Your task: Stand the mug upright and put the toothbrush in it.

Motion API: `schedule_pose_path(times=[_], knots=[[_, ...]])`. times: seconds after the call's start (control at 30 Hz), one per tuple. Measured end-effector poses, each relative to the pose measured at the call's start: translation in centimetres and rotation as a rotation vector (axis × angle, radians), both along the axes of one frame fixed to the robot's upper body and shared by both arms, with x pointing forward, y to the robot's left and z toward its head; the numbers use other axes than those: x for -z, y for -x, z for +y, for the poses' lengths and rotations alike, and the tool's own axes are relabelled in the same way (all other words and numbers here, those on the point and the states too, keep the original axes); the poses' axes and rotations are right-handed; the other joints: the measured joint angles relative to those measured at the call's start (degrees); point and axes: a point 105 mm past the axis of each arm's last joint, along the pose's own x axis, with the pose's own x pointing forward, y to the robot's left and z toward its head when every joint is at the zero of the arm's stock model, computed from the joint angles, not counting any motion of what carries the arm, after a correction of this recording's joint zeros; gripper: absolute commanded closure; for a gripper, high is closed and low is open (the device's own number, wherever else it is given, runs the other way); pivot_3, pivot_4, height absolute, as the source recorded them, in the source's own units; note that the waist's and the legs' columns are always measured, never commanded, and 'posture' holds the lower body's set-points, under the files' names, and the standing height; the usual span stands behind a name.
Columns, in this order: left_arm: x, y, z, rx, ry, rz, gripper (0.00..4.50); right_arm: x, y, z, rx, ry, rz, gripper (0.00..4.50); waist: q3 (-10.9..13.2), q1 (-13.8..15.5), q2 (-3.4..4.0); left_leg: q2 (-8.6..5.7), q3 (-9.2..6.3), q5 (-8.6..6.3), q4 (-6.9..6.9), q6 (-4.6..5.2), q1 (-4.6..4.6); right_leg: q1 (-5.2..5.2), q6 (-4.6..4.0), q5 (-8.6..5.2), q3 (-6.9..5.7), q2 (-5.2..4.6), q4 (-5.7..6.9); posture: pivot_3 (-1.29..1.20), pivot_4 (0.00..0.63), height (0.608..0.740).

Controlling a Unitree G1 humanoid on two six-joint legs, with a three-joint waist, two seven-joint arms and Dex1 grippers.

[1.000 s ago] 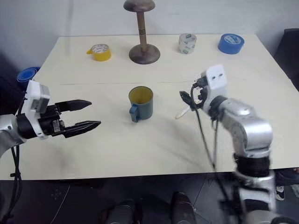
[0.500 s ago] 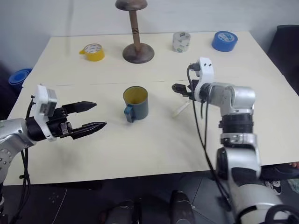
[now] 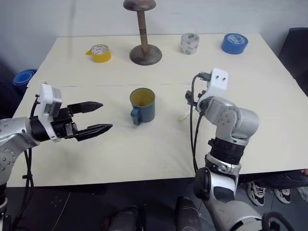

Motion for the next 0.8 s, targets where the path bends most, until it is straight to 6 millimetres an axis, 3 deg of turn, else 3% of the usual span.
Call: schedule_pose_path(times=[0.17, 0.4, 0.5, 0.67, 0.8], knots=[[0.3, -0.3, 0.0, -0.001, -0.006, 0.010, 0.00, 1.6, -0.8, -0.2, 0.061, -0.049, 0.056, 0.09, 0.0, -0.5, 0.00, 0.00, 0.00, 0.00, -0.02, 0.00, -0.01, -0.03, 0.00, 0.00, 0.02, 0.00, 0.01, 0.00, 0.150, 0.740], [0.2, -0.3, 0.0, 0.004, -0.010, 0.003, 0.00, 2.8, -2.6, 1.2, 0.088, -0.086, 0.083, 0.09, 0.0, -1.2, 0.00, 0.00, -0.02, 0.00, -0.05, 0.00, 0.03, -0.02, 0.00, 0.00, 0.01, 0.00, 0.06, 0.00, 0.150, 0.740], [0.2, -0.3, 0.0, 0.002, -0.012, 0.002, 0.00, 3.3, -3.2, 1.5, 0.095, -0.082, 0.076, 0.68, 0.0, -1.4, -0.02, 0.00, -0.03, 0.00, -0.05, -0.01, 0.08, 0.02, 0.00, 0.00, 0.02, 0.00, 0.07, 0.00, 0.150, 0.740], [0.2, -0.3, 0.0, 0.002, -0.013, 0.001, 0.00, 4.0, -3.6, 1.3, 0.118, -0.042, 0.065, 2.33, 0.0, -1.5, -0.06, 0.02, -0.03, 0.00, -0.05, 0.00, 0.12, 0.04, 0.00, 0.00, 0.04, 0.00, 0.10, 0.00, 0.150, 0.740], [0.2, -0.3, 0.0, 0.002, -0.014, 0.000, 0.00, 4.2, -3.9, 1.1, 0.126, -0.028, 0.055, 2.33, -0.1, -1.5, -0.09, 0.02, -0.03, 0.00, -0.05, -0.01, 0.21, 0.13, 0.00, 0.00, 0.05, 0.00, 0.11, 0.00, 0.150, 0.740]])
